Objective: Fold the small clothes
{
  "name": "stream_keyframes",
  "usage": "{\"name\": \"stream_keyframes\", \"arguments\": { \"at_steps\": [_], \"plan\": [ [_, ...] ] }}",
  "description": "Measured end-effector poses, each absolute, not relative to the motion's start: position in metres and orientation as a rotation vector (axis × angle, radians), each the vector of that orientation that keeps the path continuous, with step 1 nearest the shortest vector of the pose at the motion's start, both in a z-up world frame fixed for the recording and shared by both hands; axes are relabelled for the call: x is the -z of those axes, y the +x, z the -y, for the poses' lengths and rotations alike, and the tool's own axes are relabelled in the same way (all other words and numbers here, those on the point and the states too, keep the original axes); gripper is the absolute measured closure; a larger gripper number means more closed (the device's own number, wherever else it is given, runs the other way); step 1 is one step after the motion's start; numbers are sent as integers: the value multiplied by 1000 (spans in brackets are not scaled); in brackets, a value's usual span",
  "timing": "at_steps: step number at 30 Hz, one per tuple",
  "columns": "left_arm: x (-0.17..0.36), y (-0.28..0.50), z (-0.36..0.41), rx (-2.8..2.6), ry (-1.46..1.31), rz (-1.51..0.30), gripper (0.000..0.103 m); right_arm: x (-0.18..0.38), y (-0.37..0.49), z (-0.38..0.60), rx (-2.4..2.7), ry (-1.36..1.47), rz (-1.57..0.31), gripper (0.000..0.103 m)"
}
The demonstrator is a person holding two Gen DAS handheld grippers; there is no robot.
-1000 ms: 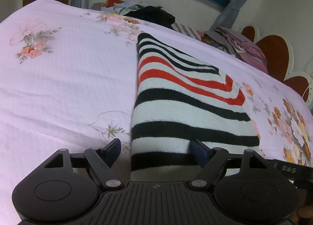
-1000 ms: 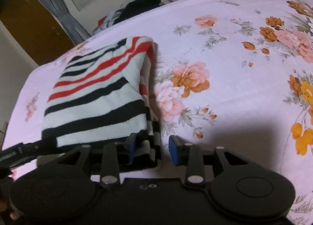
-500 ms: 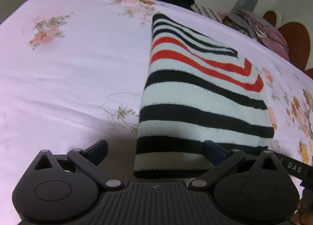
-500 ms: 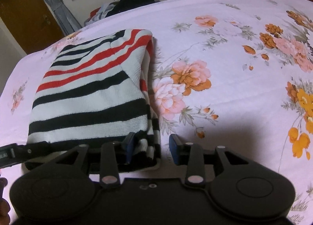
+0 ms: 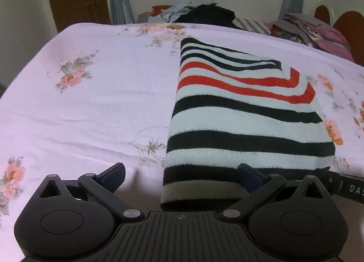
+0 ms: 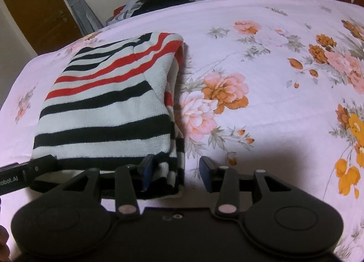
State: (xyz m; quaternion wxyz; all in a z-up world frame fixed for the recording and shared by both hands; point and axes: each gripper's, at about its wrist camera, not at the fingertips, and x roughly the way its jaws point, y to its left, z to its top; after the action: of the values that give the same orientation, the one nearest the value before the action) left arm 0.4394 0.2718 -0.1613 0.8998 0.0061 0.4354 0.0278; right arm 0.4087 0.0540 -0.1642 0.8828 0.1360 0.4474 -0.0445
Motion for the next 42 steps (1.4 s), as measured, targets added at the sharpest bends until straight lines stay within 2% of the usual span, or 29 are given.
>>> {"name": "stream_keyframes", "arguments": {
  "at_steps": [3, 4, 9, 12, 16, 19, 29, 42],
  "plan": [
    [158, 436, -269, -82, 4, -913, 0, 162, 410, -65, 131, 166, -924, 42],
    [155, 434, -267, -86, 14, -911, 0, 161, 411, -66, 136, 146, -924, 39],
    [131, 407, -263, -77, 27, -852, 0, 133, 395, -60, 128, 172, -868, 38],
    [109, 380, -266, -63, 9, -824, 0, 108, 363, -57, 84, 208, -811, 29],
    [74, 327, -266, -52, 15, -767, 0, 74, 308, -56, 12, 247, -755, 23],
    [52, 279, -266, -52, 24, -724, 0, 52, 261, -60, -57, 252, -731, 15],
    [-6, 135, -271, -70, -3, -655, 0, -15, 121, -76, -51, 195, -601, 11],
    [-43, 55, -290, -104, -52, -591, 0, -52, 52, -93, -14, 78, -465, 10]
  ]
}}
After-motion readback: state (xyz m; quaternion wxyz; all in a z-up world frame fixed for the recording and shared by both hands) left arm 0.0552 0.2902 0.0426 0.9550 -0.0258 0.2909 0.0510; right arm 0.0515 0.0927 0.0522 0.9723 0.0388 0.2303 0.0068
